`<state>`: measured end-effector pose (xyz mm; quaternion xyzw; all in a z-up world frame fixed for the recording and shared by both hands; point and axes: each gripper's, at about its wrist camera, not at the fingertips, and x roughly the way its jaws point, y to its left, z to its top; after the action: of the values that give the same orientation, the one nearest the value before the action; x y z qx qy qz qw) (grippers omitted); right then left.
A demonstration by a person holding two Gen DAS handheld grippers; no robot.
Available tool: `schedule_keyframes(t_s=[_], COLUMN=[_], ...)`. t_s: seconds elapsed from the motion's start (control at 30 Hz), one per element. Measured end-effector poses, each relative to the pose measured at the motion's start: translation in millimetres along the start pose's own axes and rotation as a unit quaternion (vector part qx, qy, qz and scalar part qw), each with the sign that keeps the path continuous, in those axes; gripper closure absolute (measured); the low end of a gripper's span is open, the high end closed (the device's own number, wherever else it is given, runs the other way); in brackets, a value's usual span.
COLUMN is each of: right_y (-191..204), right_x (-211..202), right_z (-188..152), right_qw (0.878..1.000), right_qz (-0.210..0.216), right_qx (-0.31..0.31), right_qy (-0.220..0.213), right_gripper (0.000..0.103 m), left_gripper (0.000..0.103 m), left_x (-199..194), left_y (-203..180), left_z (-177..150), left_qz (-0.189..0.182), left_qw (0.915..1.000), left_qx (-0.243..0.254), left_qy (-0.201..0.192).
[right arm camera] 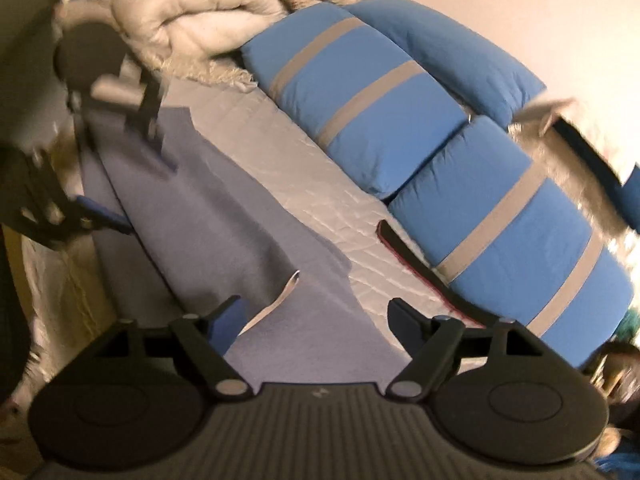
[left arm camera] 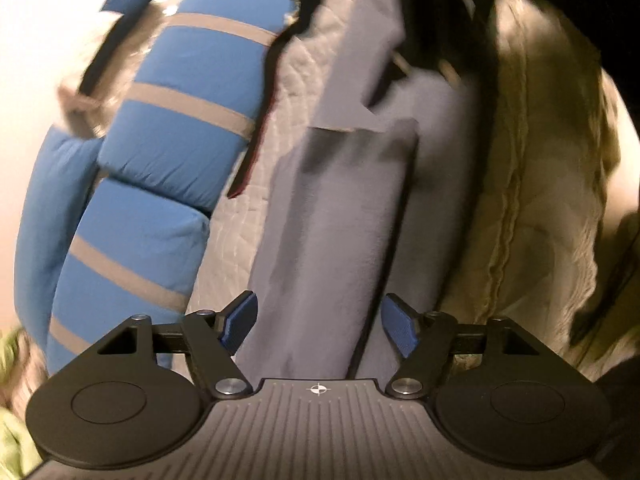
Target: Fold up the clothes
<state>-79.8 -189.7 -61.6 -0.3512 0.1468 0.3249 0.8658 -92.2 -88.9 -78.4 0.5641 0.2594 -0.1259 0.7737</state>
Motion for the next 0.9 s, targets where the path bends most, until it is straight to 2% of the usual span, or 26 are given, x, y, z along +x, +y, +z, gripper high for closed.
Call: schedule_keyframes(t_s=[0.03, 0.1, 0.17, 0.23, 0.3, 0.4, 0.57, 0.73, 0.83, 0.9], right_y=[-1, 3, 13, 26, 40, 60, 89, 107, 118, 127], right_x=[-2, -4, -3, 0, 4, 12, 21, 24, 28, 37], right_z=[-1, -5, -8, -12, -12, -8, 2, 15, 22, 23], right_qw=[1.000, 1.000, 0.999, 0.998, 0.996, 0.991, 0.983, 0.984, 0.983, 0.979], right_qz=[0.007, 0.019, 0.021, 0.019, 0.004, -0.016, -0.030, -0.017, -0.029, -0.061], right_qx=[0.004, -0.004, -0.029, -0.055, -0.085, -0.127, -0.177, -0.167, -0.171, -0.186], right_qy=[-0.001, -0.005, -0.011, -0.018, -0.030, -0.037, -0.047, -0.056, -0.062, -0.059], right_gripper=[0.015, 0.015, 0.015, 0.015, 0.015, 0.015, 0.014, 0.013, 0.012, 0.012], left_gripper=[0.052, 0.088, 0.094, 0.096, 0.096, 0.097, 0.097, 0.097, 0.097, 0.097], left_x=[5, 10, 11, 10, 12, 19, 32, 41, 41, 39], left_y=[-3, 2, 16, 35, 58, 90, 124, 136, 138, 136], left_z=[2, 5, 4, -1, -9, -20, -33, -44, -49, -49], left_qz=[-0.003, -0.020, -0.039, -0.063, -0.095, -0.141, -0.193, -0.213, -0.222, -0.222], left_qw=[0.9999, 0.9997, 0.9980, 0.9926, 0.9816, 0.9574, 0.9144, 0.8900, 0.8806, 0.8802], left_qx=[0.011, -0.006, -0.048, -0.103, -0.165, -0.252, -0.355, -0.402, -0.418, -0.419], left_qy=[0.005, 0.014, 0.013, 0.008, 0.006, 0.009, 0.020, 0.029, 0.030, 0.030])
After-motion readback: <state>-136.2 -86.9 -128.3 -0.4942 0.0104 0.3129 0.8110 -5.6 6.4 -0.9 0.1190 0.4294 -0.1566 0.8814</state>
